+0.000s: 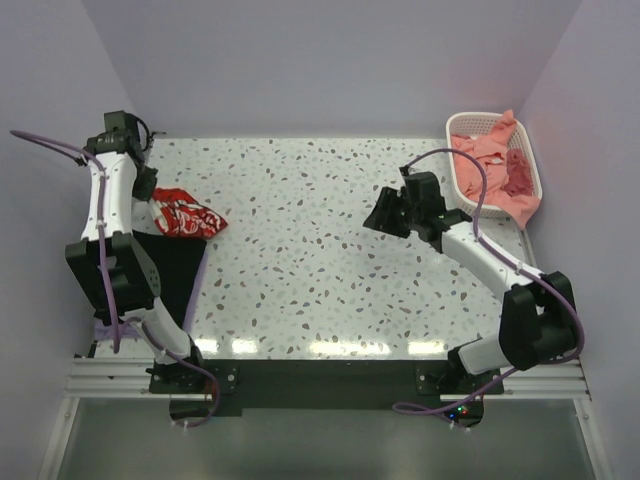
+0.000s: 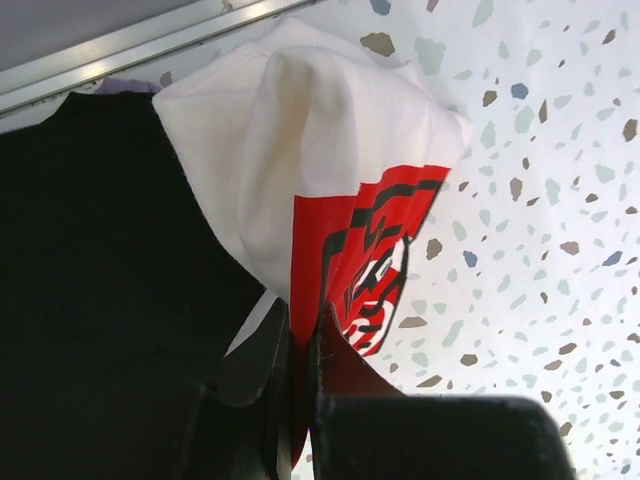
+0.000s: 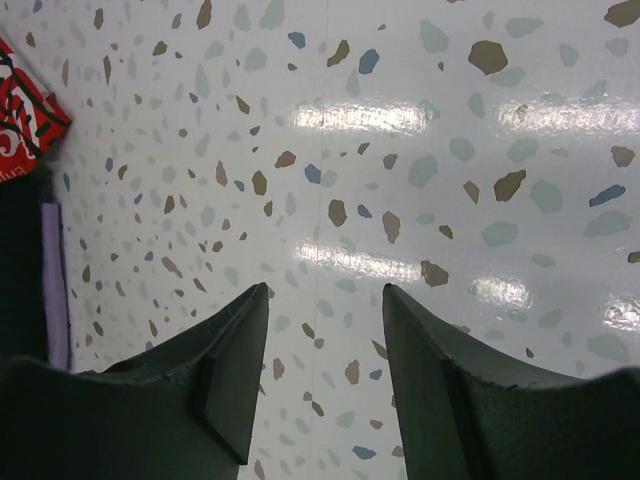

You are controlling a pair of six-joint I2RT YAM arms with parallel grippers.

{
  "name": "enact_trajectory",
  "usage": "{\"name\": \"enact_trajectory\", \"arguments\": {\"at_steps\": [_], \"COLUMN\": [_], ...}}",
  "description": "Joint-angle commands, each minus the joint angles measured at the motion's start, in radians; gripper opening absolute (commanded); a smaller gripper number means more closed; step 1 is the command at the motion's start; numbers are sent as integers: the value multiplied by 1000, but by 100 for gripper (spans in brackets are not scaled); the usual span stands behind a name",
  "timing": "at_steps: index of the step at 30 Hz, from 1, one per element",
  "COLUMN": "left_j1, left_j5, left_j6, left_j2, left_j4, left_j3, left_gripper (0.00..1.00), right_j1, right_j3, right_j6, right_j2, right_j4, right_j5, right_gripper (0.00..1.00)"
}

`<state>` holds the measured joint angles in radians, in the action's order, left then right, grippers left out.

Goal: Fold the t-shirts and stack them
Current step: Neatly place the folded tshirt to the corner

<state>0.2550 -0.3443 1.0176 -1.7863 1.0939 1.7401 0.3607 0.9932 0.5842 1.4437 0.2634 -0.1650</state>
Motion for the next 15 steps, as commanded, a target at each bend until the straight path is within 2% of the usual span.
{"name": "enact_trajectory", "arguments": {"at_steps": [1, 5, 15], "left_j1": [21, 27, 47], "left_j5": [-13, -21, -15], "left_j6": [-30, -37, -48], "left_j2": [62, 44, 77], "left_j4": [20, 60, 57], "left_j3": [91, 157, 173], "left_gripper": [0, 0, 0], "right_j1": [1, 1, 1], "right_j3": [-5, -5, -4], "right_j6": [9, 9, 11], "right_j2": [-39, -39, -46], "right_j4": [-21, -21, -16], "right_j5": [-11, -14, -10], "right_gripper": [53, 53, 53]}}
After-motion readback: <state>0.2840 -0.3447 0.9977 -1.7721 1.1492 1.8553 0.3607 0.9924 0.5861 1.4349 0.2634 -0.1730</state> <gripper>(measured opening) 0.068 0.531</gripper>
